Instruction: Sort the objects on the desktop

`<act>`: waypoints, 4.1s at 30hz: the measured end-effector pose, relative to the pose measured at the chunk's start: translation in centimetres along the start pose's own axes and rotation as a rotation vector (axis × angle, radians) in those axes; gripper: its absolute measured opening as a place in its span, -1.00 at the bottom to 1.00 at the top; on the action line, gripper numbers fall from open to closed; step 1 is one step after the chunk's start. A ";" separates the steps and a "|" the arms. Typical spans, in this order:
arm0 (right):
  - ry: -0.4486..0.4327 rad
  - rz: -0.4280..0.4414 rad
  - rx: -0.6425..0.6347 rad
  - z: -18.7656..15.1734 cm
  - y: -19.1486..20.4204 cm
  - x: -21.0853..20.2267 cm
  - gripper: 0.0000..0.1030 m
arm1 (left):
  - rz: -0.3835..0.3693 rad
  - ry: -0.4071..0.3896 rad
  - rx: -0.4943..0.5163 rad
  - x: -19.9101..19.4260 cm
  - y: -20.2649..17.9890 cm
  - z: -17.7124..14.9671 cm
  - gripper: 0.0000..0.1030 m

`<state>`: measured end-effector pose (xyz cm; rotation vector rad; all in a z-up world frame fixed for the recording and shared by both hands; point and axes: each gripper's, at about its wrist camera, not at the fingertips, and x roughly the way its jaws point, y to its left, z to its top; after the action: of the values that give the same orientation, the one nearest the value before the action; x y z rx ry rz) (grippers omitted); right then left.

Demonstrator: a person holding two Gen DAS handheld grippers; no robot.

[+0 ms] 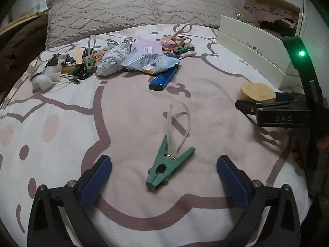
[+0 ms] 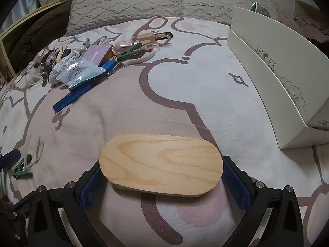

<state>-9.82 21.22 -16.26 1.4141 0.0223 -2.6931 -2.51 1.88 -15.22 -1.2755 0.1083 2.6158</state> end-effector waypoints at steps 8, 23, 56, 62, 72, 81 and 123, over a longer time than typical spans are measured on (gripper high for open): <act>-0.041 -0.018 -0.012 -0.4 0.3 -0.2 1.00 | -0.014 -0.016 -0.015 -0.1 0.1 -0.1 0.99; -0.069 -0.022 -0.015 -0.6 0.3 -0.4 1.00 | 0.006 -0.080 0.050 -0.7 -1.3 -0.1 0.03; -0.143 0.031 -0.021 -1.3 0.5 -1.8 0.82 | -0.015 -0.091 -0.003 -1.2 -1.2 -0.2 -0.46; -0.143 0.068 -0.017 -1.4 0.3 -2.3 0.82 | -0.028 -0.088 -0.029 -1.4 -1.0 -0.1 -0.46; -0.139 0.082 -0.067 -3.7 1.5 -4.7 0.82 | -0.044 -0.099 -0.054 -2.3 -1.6 -0.4 -0.46; -0.148 0.058 -0.111 -5.7 2.5 -7.3 0.82 | -0.046 -0.140 -0.068 -4.5 -2.1 -0.8 -0.46; -0.374 0.046 -0.034 -2.5 -2.1 -19.6 0.82 | -0.094 -0.338 -0.056 -13.5 -7.8 6.0 -0.47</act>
<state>3.13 25.01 -1.65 0.8708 0.0076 -2.8550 2.75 8.11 -0.60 -0.8139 -0.0812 2.7238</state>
